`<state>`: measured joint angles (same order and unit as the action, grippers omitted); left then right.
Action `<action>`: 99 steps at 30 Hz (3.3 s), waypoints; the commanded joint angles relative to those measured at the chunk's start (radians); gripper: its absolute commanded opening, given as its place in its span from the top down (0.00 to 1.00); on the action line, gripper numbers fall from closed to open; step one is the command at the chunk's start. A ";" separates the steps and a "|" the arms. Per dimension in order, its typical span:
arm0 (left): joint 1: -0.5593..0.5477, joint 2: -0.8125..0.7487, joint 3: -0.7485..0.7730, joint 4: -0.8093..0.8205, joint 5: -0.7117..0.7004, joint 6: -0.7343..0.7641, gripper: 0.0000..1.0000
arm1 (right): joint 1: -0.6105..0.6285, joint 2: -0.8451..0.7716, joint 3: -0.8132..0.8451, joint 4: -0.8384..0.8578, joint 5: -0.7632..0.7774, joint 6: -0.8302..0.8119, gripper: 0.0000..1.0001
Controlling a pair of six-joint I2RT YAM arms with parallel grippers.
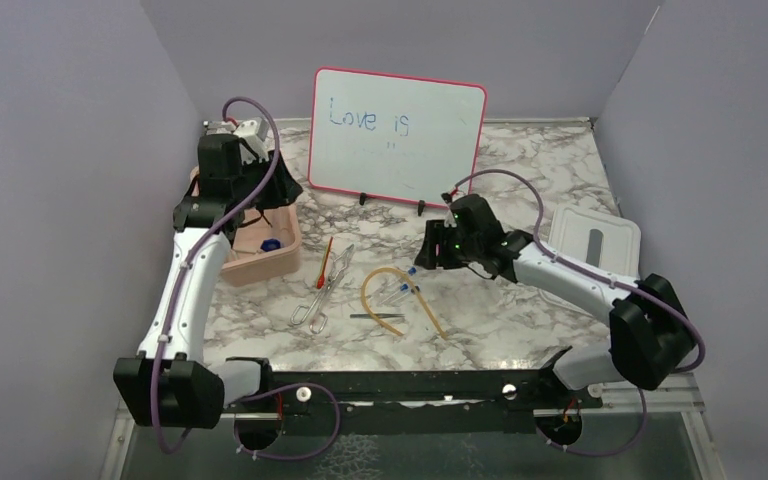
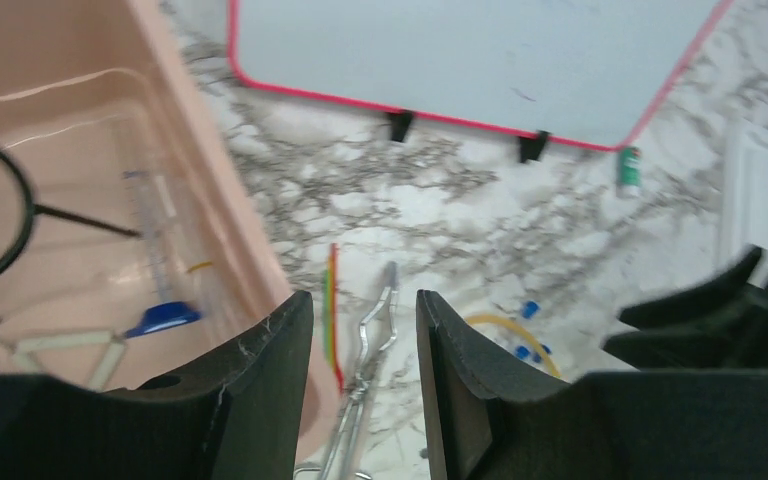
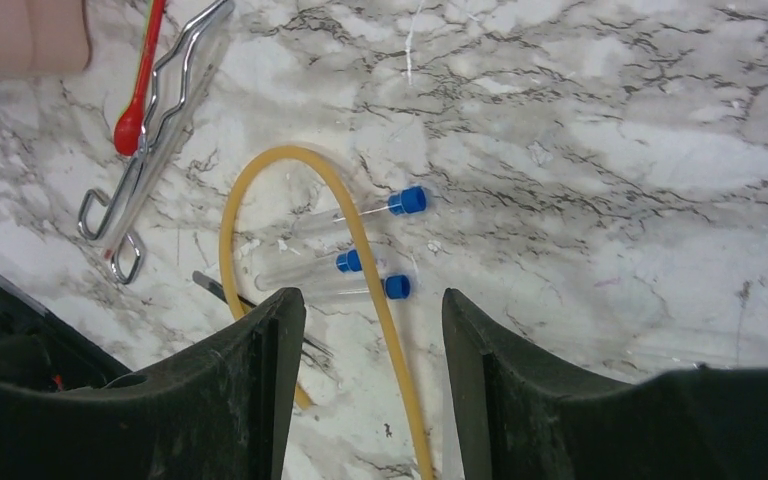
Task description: Organize the chemistry lab equipment
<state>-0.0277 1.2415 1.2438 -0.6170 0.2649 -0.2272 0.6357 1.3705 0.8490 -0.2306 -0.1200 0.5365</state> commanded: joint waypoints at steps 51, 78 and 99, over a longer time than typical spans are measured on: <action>-0.260 -0.426 -0.209 0.100 -0.423 -0.061 0.44 | 0.471 0.794 0.697 -0.096 0.281 0.506 0.60; -0.267 -0.430 -0.254 0.106 -0.305 -0.117 0.41 | 0.426 0.495 0.343 0.078 0.342 0.719 0.97; -0.267 -0.356 -0.382 0.396 0.317 -0.351 0.32 | 0.398 0.038 -0.002 0.649 0.174 0.260 0.99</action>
<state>-0.2905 0.9123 0.8780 -0.3737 0.4282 -0.5133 1.0386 1.4719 0.8768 0.2577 0.1127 0.9047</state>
